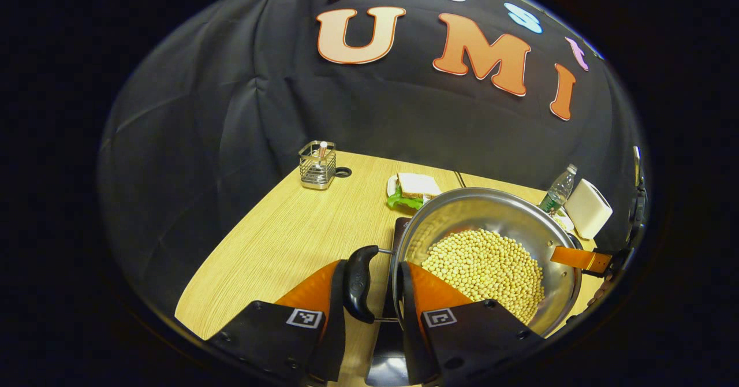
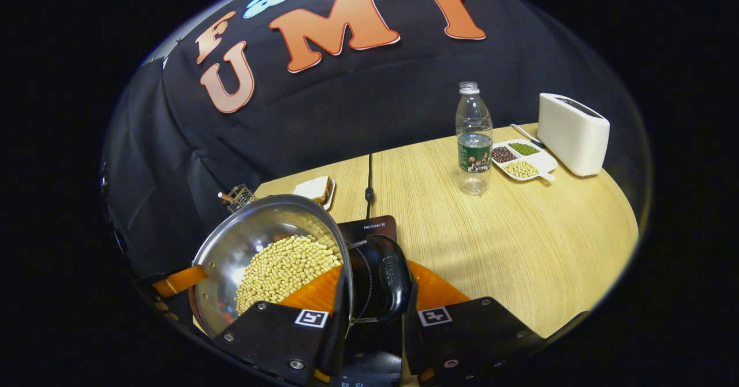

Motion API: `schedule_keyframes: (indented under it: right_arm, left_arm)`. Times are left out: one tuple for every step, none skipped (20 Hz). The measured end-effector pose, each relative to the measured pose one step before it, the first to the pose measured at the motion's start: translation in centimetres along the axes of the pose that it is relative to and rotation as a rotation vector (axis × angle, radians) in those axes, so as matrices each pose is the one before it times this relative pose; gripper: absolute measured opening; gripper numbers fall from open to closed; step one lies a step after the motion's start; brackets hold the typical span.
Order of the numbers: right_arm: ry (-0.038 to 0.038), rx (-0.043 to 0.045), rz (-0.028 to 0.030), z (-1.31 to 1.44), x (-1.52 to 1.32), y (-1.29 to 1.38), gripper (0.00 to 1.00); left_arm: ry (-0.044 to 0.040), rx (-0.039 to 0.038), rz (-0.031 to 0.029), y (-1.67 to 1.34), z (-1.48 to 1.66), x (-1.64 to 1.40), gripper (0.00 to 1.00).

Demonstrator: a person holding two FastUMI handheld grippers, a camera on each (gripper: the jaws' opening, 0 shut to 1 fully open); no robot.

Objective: First push the handle of the pot to place it horizontally, then grasp the pot with both hands and set it on the induction cooktop.

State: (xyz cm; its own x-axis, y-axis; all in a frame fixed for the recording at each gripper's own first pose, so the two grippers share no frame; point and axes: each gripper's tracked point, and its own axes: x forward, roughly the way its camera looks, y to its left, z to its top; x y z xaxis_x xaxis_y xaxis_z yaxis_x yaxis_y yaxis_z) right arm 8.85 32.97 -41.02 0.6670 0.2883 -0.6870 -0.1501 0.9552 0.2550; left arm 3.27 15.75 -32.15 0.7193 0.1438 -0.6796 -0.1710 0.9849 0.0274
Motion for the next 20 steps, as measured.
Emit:
schedule_keyframes:
  right_arm:
    - [0.00181, 0.00040, -0.00290, -0.214, 0.136, -0.104, 0.42]
    - [0.00504, -0.00115, -0.00234, -0.201, 0.049, -0.020, 0.42]
    - [0.00191, -0.00107, -0.00209, -0.171, 0.113, 0.044, 0.42]
    - [0.00267, -0.00124, -0.00120, -0.016, -0.004, -0.038, 0.42]
    - [0.00297, -0.00220, -0.00094, -0.084, 0.078, -0.011, 0.42]
    - [0.00452, -0.00072, -0.00082, -0.274, 0.137, -0.100, 0.42]
    - [0.00369, -0.00223, -0.00147, -0.212, 0.057, 0.003, 0.42]
    - [0.00503, -0.00120, 0.00103, -0.103, 0.117, -0.020, 0.43]
    - [0.00064, 0.01005, 0.00112, -0.033, 0.117, -0.048, 0.43]
    - [0.00348, 0.00074, 0.00119, -0.055, 0.040, 0.021, 0.43]
    - [0.00484, -0.00167, -0.00177, -0.162, 0.097, 0.028, 0.44]
    - [0.00718, -0.00314, -0.00318, -0.163, 0.106, -0.060, 0.47]
    - [0.00380, -0.00939, -0.00119, -0.125, -0.216, -0.045, 0.49]
    - [-0.00833, -0.00015, -0.00708, 0.158, 0.100, -0.072, 0.53]
    - [-0.00098, 0.01146, 0.00201, 0.085, -0.182, 0.096, 0.54]
    - [-0.00747, 0.00851, 0.00994, 0.359, -0.394, 0.195, 0.53]
    - [-0.02141, 0.00549, 0.00664, 0.791, -0.425, 0.067, 0.53]
    - [-0.02444, -0.00075, 0.00553, 0.888, -0.898, 0.053, 0.69]
    - [-0.02850, -0.00843, -0.00280, 1.073, -0.910, -0.251, 0.75]
    - [-0.03605, -0.01858, -0.00865, 1.353, -1.097, -0.557, 0.86]
  left_arm:
    - [0.00549, -0.00294, -0.00253, -0.206, -0.093, 0.293, 0.49]
    - [0.00591, -0.00483, -0.00105, -0.036, -0.186, 0.283, 0.49]
    - [0.00159, -0.00548, -0.00092, -0.023, -0.131, 0.059, 0.49]
    - [0.00336, -0.00352, -0.00165, -0.042, -0.250, 0.167, 0.53]
    - [0.00380, -0.00292, -0.00119, 0.130, -0.288, -0.021, 0.51]
    - [0.00295, -0.00183, 0.00011, -0.001, -0.148, 0.090, 0.49]
    - [0.00277, -0.00569, 0.00182, -0.041, -0.168, 0.199, 0.49]
    - [0.00401, -0.00355, 0.00036, -0.019, -0.105, 0.062, 0.47]
    - [-0.00183, 0.00013, -0.00087, -0.124, -0.072, 0.029, 0.50]
    - [-0.00072, 0.00322, 0.00207, -0.078, 0.131, 0.013, 0.50]
    - [-0.00438, 0.01198, 0.00382, -0.020, -0.179, -0.146, 0.53]
    - [-0.00226, 0.00955, 0.00489, -0.088, -0.144, 0.256, 0.49]
    - [0.00648, 0.00410, 0.00631, 0.032, -0.209, 0.215, 0.53]
    - [-0.00922, -0.00483, 0.00223, -0.060, 0.254, -0.085, 0.55]
    - [-0.00397, -0.00916, 0.00427, 0.199, 0.063, 0.069, 0.60]
    - [-0.00904, -0.01240, -0.00067, -0.104, 0.296, -0.273, 0.61]
    - [-0.02887, 0.00460, 0.00522, 0.128, 0.659, -0.506, 0.63]
    - [-0.03971, 0.00876, 0.00136, -0.071, 1.252, -0.426, 0.65]
    - [-0.05224, 0.02739, 0.01325, 0.115, 1.585, -0.980, 0.81]
    - [-0.05440, 0.01880, 0.00532, -0.133, 1.672, -1.190, 0.98]
